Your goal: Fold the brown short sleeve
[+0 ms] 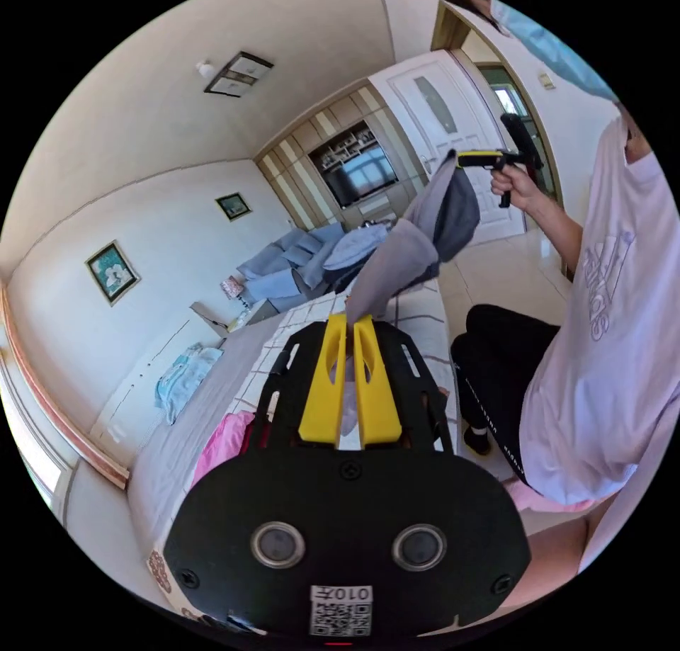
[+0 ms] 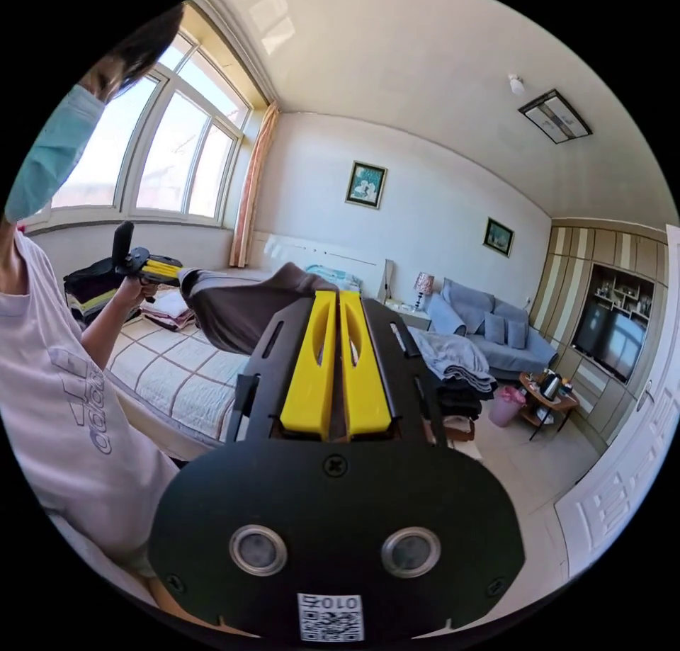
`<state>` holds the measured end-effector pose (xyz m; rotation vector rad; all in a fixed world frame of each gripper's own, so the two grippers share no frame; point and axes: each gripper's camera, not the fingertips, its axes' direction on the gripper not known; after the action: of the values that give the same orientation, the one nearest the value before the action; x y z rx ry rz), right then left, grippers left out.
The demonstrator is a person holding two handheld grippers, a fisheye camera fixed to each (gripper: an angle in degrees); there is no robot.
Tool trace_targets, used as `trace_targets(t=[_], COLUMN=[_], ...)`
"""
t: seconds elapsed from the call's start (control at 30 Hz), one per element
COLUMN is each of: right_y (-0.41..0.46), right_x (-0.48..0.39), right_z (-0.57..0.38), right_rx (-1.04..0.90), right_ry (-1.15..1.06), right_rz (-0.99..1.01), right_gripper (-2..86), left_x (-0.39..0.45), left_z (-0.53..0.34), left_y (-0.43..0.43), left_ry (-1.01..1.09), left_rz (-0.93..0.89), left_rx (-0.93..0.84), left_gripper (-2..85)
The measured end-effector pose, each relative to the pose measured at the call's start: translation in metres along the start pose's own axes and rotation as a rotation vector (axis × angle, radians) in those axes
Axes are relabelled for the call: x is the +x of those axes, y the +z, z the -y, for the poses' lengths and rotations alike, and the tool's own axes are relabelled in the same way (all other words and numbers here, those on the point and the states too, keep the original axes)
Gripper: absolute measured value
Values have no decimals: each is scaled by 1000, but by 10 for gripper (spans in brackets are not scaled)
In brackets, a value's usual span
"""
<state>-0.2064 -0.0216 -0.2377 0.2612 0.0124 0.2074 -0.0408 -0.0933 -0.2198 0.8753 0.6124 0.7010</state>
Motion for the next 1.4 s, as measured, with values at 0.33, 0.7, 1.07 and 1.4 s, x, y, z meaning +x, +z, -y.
trace_targets(t=[0.33,0.7,1.07,1.4], right_y=[-17,300,225,310], right_x=[-34,109,108,80], right_z=[66,166,114,-144], right_rx=[58,-310,-140,-606], right_ry=[-201,5,-49,75], right_rz=[-113,-12,27,316], right_gripper=[21,23,22,22], left_x=[-49,-301,-219,-28], left_z=[46,62,60,-176], left_y=[-77,191,93,185], left_ry=[-8,-334,29,-268], left_rz=[60,-98,-61,-408], left_rx=[44,-164,-6,-396], left_gripper=[-3,-3,-3,-2])
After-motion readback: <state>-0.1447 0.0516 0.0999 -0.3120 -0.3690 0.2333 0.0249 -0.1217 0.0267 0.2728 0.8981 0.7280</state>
